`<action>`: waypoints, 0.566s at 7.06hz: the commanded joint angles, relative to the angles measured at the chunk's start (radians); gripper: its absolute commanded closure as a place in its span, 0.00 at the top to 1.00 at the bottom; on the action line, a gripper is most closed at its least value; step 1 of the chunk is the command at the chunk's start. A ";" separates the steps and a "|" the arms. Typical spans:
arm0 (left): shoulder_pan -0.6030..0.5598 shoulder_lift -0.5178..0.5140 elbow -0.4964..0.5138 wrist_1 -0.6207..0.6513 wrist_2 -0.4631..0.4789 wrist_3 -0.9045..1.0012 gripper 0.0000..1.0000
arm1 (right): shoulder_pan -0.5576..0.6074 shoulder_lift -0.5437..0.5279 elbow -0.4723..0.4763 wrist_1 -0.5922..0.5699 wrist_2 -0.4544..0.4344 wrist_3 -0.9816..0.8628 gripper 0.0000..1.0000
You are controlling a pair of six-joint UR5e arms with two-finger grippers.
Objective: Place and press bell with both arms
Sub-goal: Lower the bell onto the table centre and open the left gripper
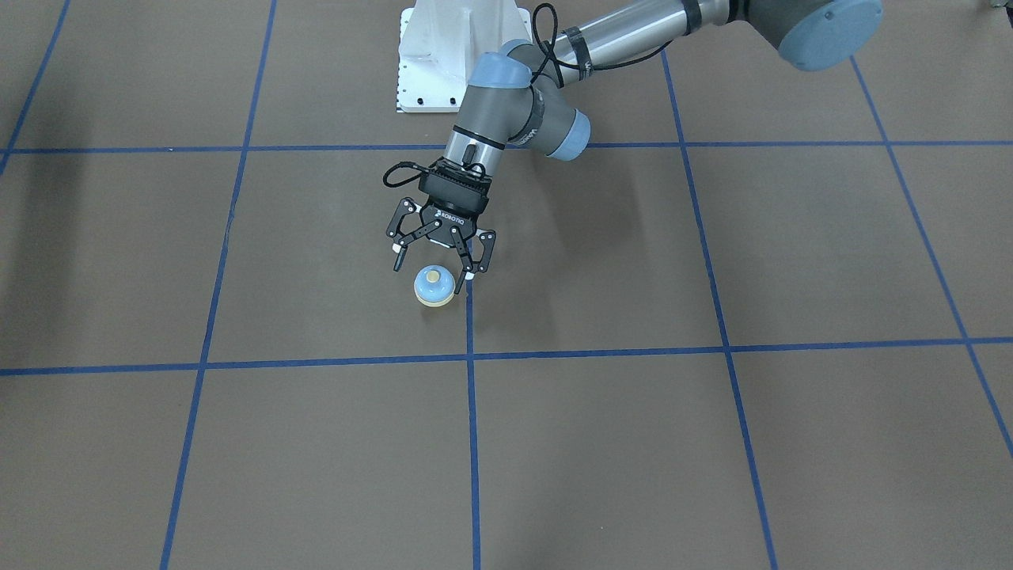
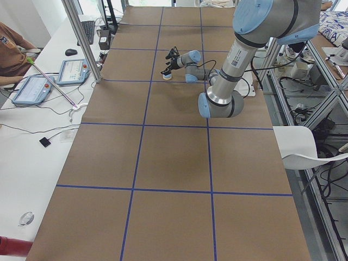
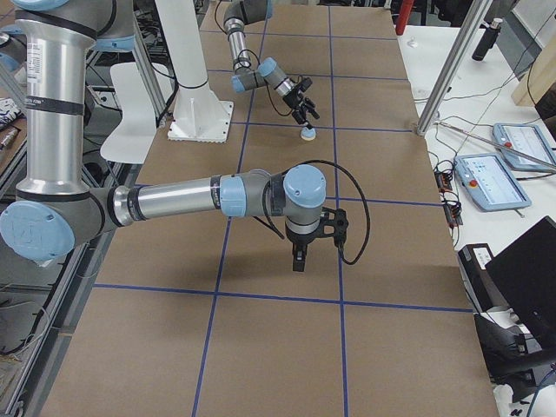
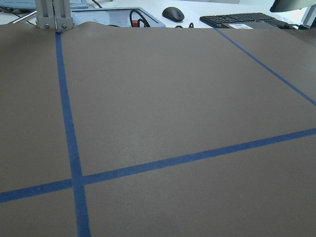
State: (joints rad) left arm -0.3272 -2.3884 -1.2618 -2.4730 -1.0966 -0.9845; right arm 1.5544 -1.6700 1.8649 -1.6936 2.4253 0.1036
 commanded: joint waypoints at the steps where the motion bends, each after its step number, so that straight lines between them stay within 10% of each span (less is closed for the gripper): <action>1: -0.071 0.000 -0.037 0.078 -0.086 0.001 1.00 | -0.037 0.074 -0.001 0.000 0.014 0.116 1.00; 4: -0.261 0.067 -0.212 0.430 -0.417 0.026 1.00 | -0.189 0.232 0.003 0.000 -0.049 0.380 1.00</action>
State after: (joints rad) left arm -0.4999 -2.3574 -1.3907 -2.1963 -1.3526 -0.9733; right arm 1.4240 -1.5074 1.8651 -1.6939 2.4077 0.3624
